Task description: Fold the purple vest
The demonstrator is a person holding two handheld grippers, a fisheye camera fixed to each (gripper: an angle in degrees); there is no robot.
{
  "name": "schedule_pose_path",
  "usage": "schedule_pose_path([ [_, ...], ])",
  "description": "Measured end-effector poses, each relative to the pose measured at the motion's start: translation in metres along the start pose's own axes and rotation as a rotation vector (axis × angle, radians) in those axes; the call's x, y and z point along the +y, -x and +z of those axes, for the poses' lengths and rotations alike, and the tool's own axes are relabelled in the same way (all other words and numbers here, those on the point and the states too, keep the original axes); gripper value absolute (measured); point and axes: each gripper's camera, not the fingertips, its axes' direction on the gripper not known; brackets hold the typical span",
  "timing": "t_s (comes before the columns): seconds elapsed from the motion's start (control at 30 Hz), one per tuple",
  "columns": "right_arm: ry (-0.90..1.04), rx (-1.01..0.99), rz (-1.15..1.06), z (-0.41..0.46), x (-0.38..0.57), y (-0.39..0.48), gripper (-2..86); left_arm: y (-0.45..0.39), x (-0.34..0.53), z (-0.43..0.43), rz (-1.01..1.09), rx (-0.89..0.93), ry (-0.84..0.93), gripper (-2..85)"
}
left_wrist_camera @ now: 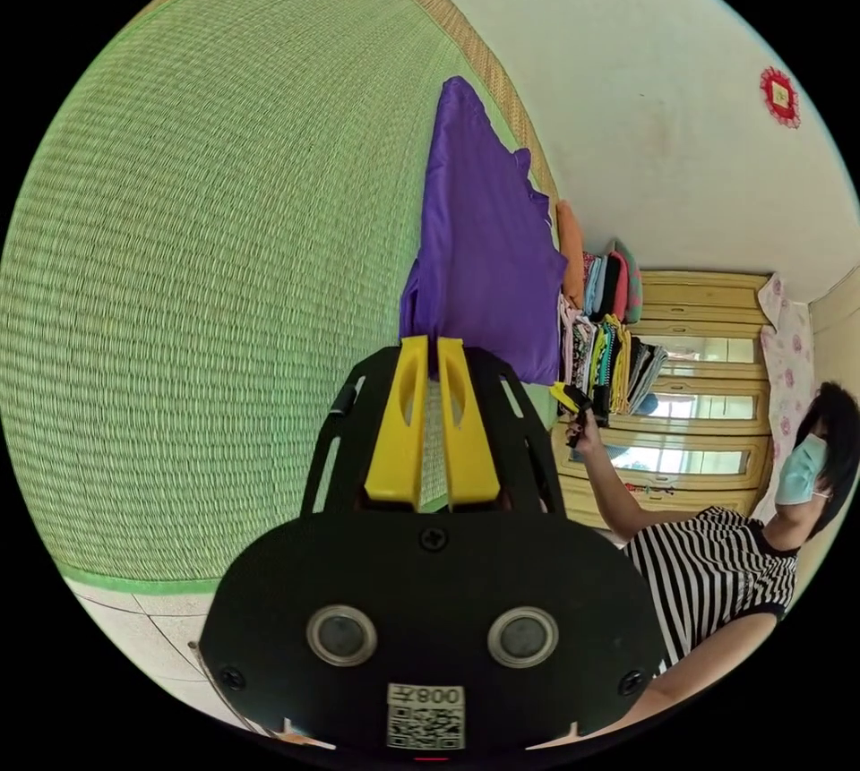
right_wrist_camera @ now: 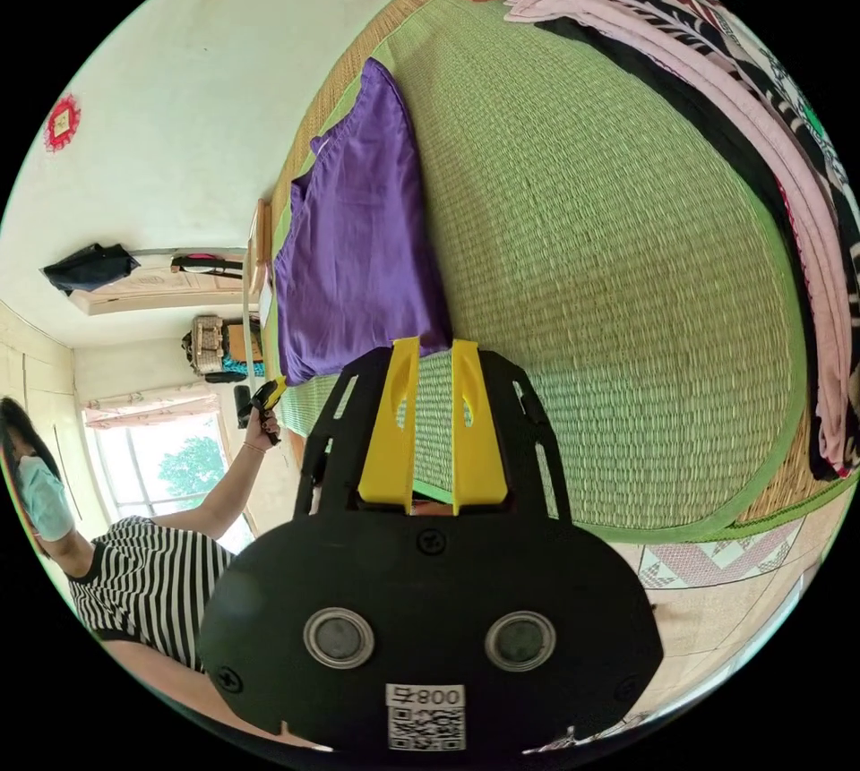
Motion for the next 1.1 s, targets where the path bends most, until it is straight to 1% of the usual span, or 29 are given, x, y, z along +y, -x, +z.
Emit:
schedule_pose_path([
  [0.17, 0.03, -0.002, -0.028, -0.003, 0.015, 0.01, 3.1, -0.035, 0.024, -0.013, 0.031, -0.03, -0.001, 0.6],
  [0.37, 0.098, -0.089, -0.057, -0.011, 0.06, 0.013, 2.1, -0.07, 0.071, -0.04, 0.038, -0.056, -0.01, 0.3],
  [0.47, 0.128, -0.117, -0.038, -0.004, 0.086, 0.008, 1.9, -0.078, 0.097, -0.044, 0.006, -0.086, -0.003, 0.3],
  [0.53, 0.109, -0.148, -0.017, -0.004, 0.1, 0.003, 1.8, -0.077, 0.116, -0.042, -0.066, -0.123, 0.007, 0.3],
  [0.57, 0.088, -0.168, -0.006, -0.007, 0.106, 0.002, 1.7, -0.077, 0.121, -0.043, -0.09, -0.129, -0.004, 0.4],
  [0.63, 0.062, -0.206, -0.013, -0.015, 0.114, 0.004, 1.7, -0.086, 0.141, -0.052, -0.119, -0.111, -0.082, 0.5],
  [0.7, 0.051, -0.206, -0.047, -0.025, 0.12, 0.015, 1.6, -0.102, 0.152, -0.058, -0.101, -0.109, -0.111, 0.8],
  [0.77, 0.048, -0.19, -0.078, -0.031, 0.123, 0.027, 1.5, -0.129, 0.159, -0.057, -0.031, -0.125, -0.105, 1.4],
  [0.8, 0.042, -0.185, -0.099, -0.034, 0.124, 0.036, 1.5, -0.153, 0.162, -0.051, 0.043, -0.117, -0.089, 2.0],
  [0.87, 0.032, -0.182, -0.129, -0.038, 0.125, 0.048, 1.5, -0.195, 0.164, -0.031, 0.167, -0.063, -0.049, 3.8],
  [0.93, 0.024, -0.187, -0.154, -0.042, 0.125, 0.06, 1.5, -0.261, 0.168, 0.012, 0.348, -0.021, 0.049, 7.1],
  [0.97, 0.019, -0.189, -0.171, -0.044, 0.125, 0.067, 1.5, -0.279, 0.17, 0.025, 0.393, -0.024, 0.078, 7.8],
  [1.03, 0.014, -0.183, -0.193, -0.048, 0.125, 0.077, 1.5, -0.353, 0.181, 0.081, 0.592, -0.028, 0.194, 10.0],
  [1.07, 0.011, -0.176, -0.207, -0.051, 0.126, 0.083, 1.5, -0.372, 0.184, 0.095, 0.64, -0.031, 0.22, 10.6],
  [1.1, 0.009, -0.175, -0.22, -0.054, 0.125, 0.088, 1.6, -0.407, 0.192, 0.121, 0.73, -0.033, 0.264, 11.7],
])
